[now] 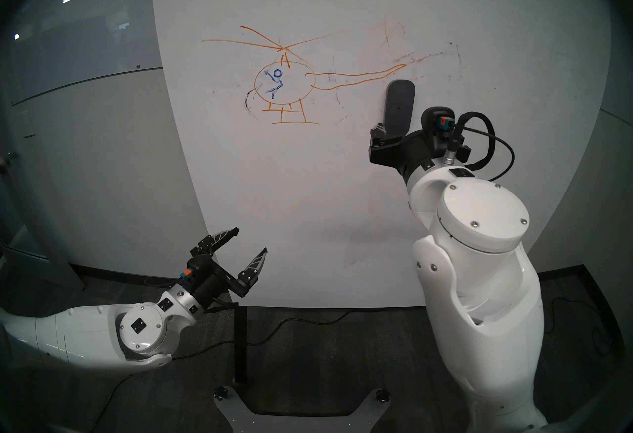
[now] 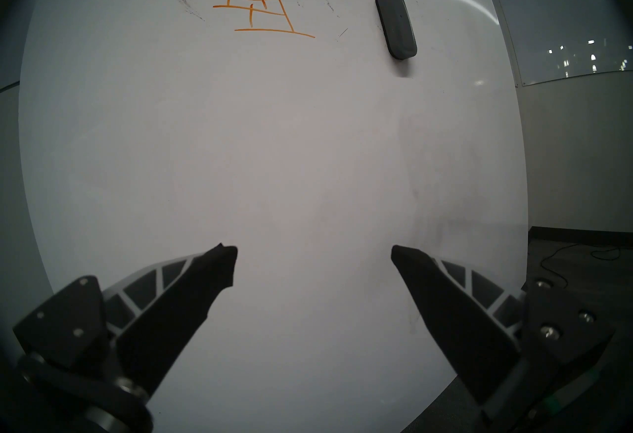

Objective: Erase all marks on the whiteboard with the eraser

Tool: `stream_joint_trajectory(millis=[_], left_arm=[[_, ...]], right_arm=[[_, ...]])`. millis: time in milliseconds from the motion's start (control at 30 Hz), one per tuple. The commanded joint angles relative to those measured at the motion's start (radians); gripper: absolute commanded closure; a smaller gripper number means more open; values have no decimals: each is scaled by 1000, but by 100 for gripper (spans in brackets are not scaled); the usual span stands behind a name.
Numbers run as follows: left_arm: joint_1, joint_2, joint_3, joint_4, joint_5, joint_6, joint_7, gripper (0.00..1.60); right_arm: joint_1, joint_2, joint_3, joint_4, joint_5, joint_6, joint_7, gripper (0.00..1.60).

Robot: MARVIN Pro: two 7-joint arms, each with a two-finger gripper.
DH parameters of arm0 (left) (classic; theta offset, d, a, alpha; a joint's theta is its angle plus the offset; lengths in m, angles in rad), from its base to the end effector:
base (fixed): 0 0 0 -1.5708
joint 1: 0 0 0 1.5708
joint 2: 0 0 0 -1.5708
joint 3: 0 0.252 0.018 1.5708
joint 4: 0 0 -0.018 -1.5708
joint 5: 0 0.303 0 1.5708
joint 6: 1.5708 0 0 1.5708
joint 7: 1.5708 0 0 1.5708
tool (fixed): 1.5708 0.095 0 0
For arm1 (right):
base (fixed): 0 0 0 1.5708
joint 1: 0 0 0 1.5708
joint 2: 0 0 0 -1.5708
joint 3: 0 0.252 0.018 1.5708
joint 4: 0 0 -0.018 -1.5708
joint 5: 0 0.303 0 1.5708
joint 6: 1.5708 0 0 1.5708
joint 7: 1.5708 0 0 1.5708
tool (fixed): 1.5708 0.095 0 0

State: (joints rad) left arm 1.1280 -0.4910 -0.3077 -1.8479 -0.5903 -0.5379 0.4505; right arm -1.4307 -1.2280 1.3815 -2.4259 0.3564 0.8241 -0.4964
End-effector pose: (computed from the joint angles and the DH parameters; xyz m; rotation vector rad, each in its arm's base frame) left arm 0.3166 -0.0276 -0.2673 1.7956 -0.7154 2.1111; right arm 0.3251 0.0242 -0.0062 2.0345 0.0529 2.2416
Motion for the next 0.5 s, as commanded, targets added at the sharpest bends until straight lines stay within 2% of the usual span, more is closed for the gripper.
stream_joint_trajectory(millis=[0, 233, 467], left_arm=[[-9, 1, -8, -8, -1, -3, 1, 0], [-9, 1, -8, -8, -1, -3, 1, 0], [-9, 1, -8, -8, -1, -3, 1, 0]], right_arm=[[47, -27, -23, -18, -10, 46, -30, 0], [85, -9, -24, -18, -6, 68, -6, 0], [125, -4, 32, 10, 32, 100, 42, 0]])
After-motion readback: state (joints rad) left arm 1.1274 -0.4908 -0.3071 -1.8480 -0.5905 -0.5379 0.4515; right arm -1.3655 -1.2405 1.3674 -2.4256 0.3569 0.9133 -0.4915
